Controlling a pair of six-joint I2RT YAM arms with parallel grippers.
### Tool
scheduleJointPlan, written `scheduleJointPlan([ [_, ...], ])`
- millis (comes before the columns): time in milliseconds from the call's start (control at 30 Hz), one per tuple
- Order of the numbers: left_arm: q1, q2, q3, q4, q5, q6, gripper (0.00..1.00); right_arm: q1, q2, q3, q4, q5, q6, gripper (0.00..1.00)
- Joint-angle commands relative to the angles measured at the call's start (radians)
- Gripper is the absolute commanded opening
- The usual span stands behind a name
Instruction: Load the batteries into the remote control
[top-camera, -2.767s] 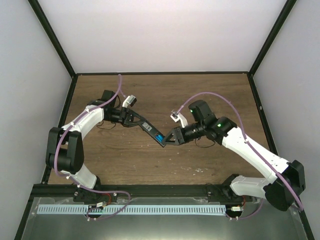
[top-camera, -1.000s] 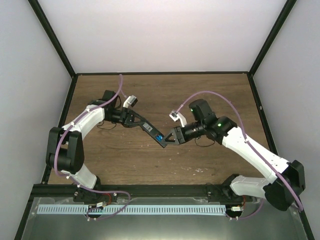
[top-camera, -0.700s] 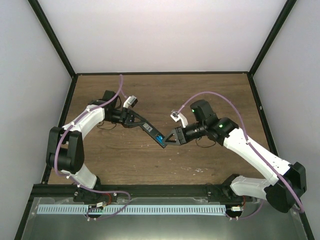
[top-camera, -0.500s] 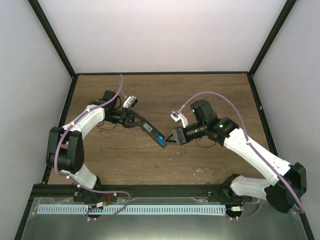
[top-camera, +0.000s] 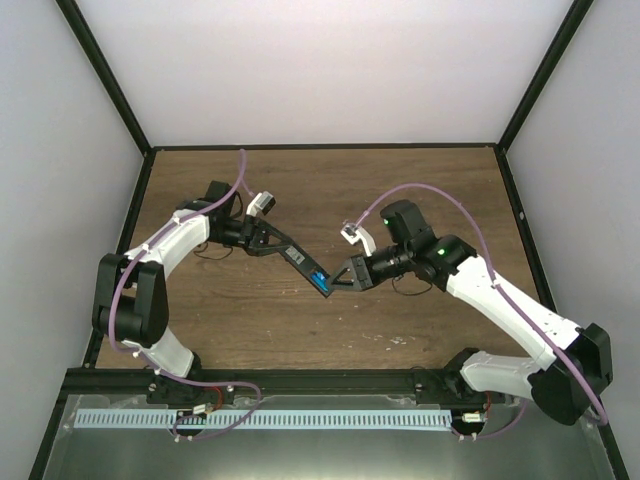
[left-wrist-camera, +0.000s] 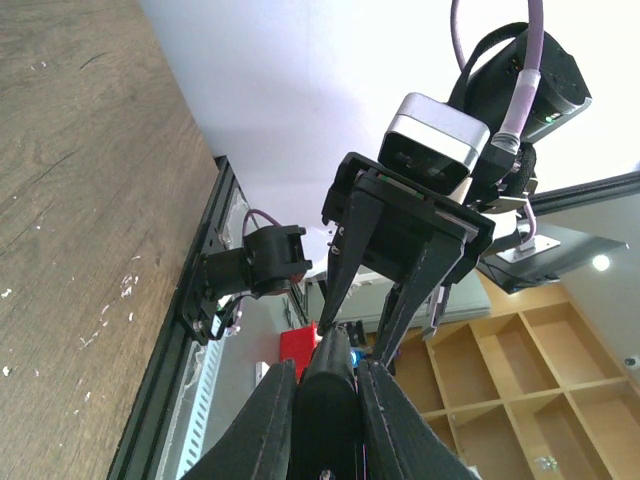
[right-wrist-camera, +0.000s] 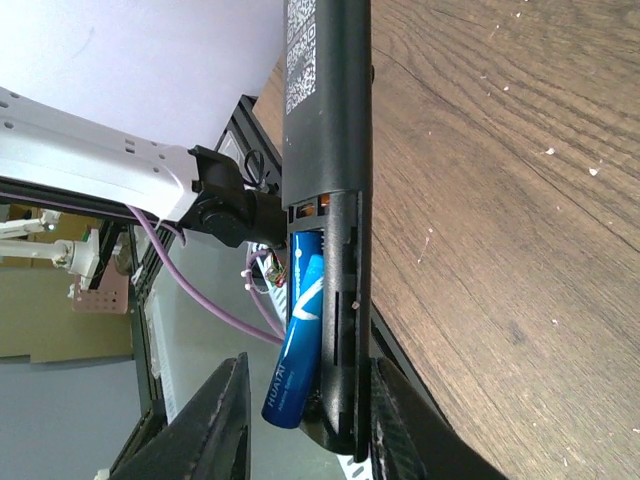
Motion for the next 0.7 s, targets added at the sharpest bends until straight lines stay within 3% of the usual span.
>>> scheduleJointPlan([
  [0,0.004,0.023,0.024,0.019,0.025,0.046,0.0,0.0,-0.004,0.02,0.003,-0.077,-0.019,0.24],
  [367,0.004,0.027,0.035,-0.012,0.025,0.07,0.0,0.0,0.021,0.025,0.011,-0.086,-0.037,0.18],
  [667,0.004,0.033,0.035,-0.014,0.02,0.072,0.0,0.0,0.033,0.036,0.006,-0.095,-0.046,0.2],
])
